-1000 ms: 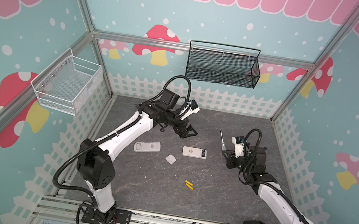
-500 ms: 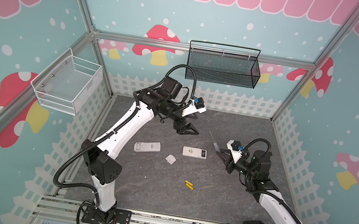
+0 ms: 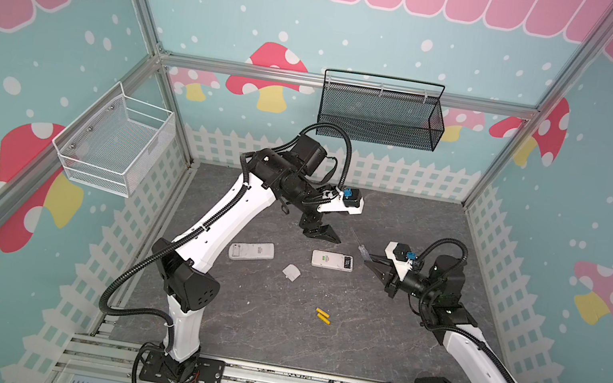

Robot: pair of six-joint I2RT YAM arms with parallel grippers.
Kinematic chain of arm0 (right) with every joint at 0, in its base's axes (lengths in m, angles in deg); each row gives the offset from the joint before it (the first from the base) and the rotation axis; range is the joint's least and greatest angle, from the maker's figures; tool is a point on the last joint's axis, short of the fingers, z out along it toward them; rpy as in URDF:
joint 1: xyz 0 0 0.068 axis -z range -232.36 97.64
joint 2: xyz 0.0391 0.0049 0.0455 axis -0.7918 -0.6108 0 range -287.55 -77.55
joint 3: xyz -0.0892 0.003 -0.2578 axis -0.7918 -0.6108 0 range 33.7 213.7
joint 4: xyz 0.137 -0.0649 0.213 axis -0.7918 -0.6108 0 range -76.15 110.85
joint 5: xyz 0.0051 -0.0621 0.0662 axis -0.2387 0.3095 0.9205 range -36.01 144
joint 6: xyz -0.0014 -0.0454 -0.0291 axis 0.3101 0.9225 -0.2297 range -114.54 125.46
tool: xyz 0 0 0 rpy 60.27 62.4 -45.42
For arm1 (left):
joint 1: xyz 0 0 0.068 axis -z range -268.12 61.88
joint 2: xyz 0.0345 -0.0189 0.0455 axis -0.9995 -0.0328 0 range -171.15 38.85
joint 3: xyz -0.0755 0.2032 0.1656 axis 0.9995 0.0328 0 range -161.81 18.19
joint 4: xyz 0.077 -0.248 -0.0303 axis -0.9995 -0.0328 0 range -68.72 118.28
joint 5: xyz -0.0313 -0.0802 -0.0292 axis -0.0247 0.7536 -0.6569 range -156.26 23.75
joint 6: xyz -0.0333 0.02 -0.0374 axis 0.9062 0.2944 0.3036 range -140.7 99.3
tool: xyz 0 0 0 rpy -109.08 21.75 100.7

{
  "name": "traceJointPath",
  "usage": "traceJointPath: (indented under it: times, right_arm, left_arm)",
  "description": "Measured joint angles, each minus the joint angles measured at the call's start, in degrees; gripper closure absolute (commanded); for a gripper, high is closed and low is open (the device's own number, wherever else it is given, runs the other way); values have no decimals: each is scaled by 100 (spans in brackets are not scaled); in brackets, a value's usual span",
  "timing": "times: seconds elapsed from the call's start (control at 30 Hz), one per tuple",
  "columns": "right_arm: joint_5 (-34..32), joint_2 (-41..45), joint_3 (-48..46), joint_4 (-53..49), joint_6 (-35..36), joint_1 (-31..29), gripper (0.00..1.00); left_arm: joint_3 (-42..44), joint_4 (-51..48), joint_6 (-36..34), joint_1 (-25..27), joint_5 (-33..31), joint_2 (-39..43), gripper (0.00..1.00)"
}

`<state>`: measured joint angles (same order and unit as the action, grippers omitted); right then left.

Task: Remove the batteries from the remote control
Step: 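Lift the screwdriver with the right gripper and close the left gripper on its shaft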

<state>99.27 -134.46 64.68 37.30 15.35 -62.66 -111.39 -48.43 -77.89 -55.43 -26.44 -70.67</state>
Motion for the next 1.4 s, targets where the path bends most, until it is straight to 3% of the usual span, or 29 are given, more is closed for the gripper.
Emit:
traceJointPath:
  times: [0.13, 0.3, 0.6, 0.8, 1.0, 1.2, 1.4]
  right_arm:
    - [-920, 621, -177, 199, 660, -52, 100]
    - [-2192, 1060, -507, 638, 1672, -275, 100]
    - [-4100, 1110, -824, 1141, 3394, -809, 100]
    - [-4972, 844, -1008, 1753, 4218, -1158, 100]
    - [-5519, 490, -1062, 2269, 4754, -1482, 100]
    - [-5847, 254, -1064, 2658, 5097, -1720, 100]
    - [-6017, 111, -1064, 2820, 5268, -1827, 100]
  left_arm:
    - [101, 282, 833, -11, -85, 9, 20]
    - [780, 1244, 2745, -68, -136, 55, 19]
    - [1486, 2378, 5187, -151, 568, 125, 18]
    - [2129, 3768, 7051, -219, 1311, 315, 19]
    - [2723, 5143, 8786, -214, 1547, 286, 23]
    - [2933, 5917, 9698, -146, 1547, 192, 28]
    - [3071, 6067, 9938, -26, 1482, 173, 36]
